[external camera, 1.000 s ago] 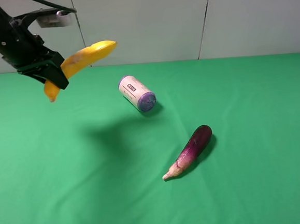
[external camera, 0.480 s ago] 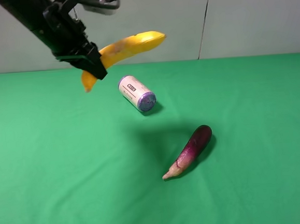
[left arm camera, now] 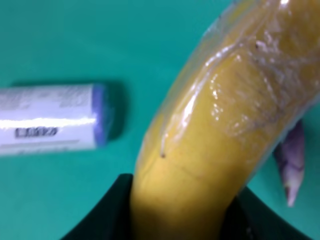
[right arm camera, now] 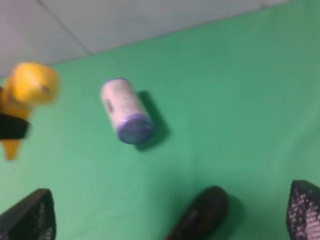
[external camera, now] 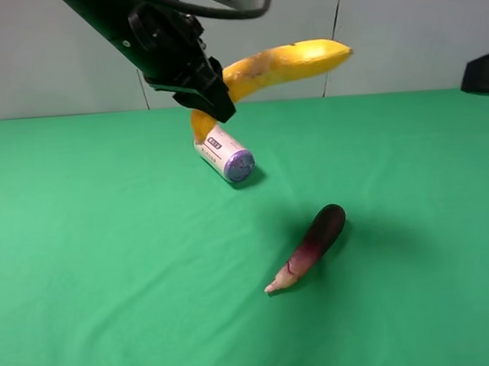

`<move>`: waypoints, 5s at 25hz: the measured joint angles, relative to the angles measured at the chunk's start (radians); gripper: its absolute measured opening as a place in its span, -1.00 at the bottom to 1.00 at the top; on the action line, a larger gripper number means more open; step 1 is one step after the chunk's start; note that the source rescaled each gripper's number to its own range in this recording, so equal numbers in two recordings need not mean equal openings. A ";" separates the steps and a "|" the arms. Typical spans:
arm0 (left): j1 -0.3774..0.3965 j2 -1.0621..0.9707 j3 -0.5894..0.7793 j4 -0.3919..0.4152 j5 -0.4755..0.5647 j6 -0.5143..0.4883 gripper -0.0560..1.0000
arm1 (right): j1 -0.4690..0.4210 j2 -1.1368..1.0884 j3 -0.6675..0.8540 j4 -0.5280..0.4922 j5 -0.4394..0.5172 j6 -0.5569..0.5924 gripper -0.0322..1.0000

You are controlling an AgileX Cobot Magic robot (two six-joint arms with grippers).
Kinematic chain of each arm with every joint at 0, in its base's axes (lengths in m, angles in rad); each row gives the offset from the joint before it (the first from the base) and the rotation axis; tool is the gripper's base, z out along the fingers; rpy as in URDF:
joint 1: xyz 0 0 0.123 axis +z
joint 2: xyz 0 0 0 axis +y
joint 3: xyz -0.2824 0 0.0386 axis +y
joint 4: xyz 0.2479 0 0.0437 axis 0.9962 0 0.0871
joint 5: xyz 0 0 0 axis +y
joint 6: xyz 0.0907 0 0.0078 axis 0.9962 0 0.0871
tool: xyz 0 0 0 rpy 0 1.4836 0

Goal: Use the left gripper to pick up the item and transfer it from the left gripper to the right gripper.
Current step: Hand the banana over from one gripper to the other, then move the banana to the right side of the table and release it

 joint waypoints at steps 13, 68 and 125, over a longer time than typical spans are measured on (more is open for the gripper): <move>-0.133 0.052 -0.031 0.001 -0.075 -0.043 -0.89 | 0.000 0.166 0.000 0.348 -0.032 -0.305 1.00; -0.229 0.174 -0.150 -0.017 -0.118 -0.071 -0.89 | 0.000 0.405 0.000 0.578 0.020 -0.605 -0.92; -0.174 -0.703 0.463 0.550 0.209 -0.806 0.85 | 0.000 0.405 0.000 0.531 0.032 -0.605 -0.92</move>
